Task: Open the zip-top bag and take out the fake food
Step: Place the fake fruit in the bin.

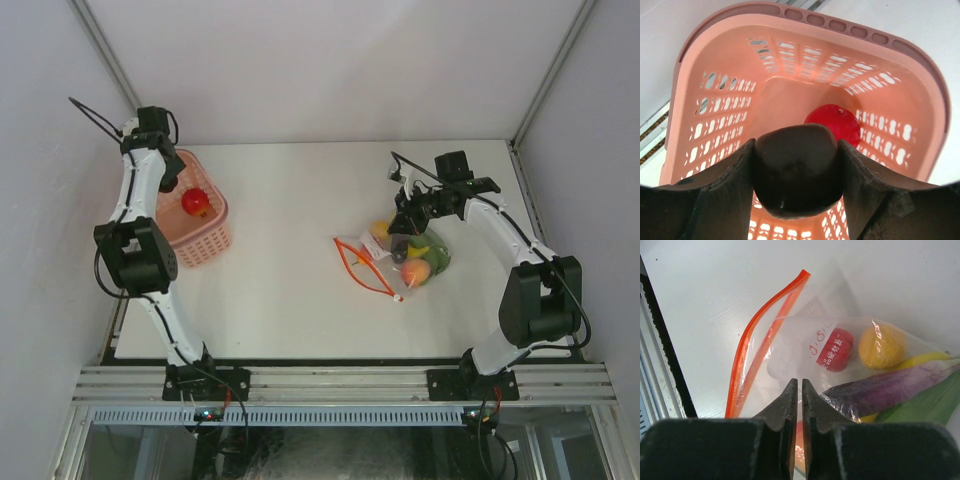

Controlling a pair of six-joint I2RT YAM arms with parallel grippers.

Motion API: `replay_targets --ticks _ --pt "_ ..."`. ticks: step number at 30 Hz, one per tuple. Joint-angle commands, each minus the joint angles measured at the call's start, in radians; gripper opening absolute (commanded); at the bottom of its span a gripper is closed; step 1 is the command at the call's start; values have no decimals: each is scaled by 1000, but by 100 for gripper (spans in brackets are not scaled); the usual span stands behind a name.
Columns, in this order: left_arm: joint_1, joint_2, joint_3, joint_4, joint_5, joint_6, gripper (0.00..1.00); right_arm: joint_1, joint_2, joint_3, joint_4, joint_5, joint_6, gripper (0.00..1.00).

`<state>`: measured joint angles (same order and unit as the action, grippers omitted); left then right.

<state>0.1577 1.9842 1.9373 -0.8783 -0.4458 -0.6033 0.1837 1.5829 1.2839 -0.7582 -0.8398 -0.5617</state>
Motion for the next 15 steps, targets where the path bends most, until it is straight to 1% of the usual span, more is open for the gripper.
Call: replay_targets --ticks 1,9,15 --pt "4 34 61 16 -52 82 8 -3 -19 12 25 -6 6 6" --pt "3 78 16 80 -59 130 10 -4 -17 12 22 -6 3 6" --pt "3 73 -45 152 -55 158 11 -4 -15 12 22 -7 3 7"
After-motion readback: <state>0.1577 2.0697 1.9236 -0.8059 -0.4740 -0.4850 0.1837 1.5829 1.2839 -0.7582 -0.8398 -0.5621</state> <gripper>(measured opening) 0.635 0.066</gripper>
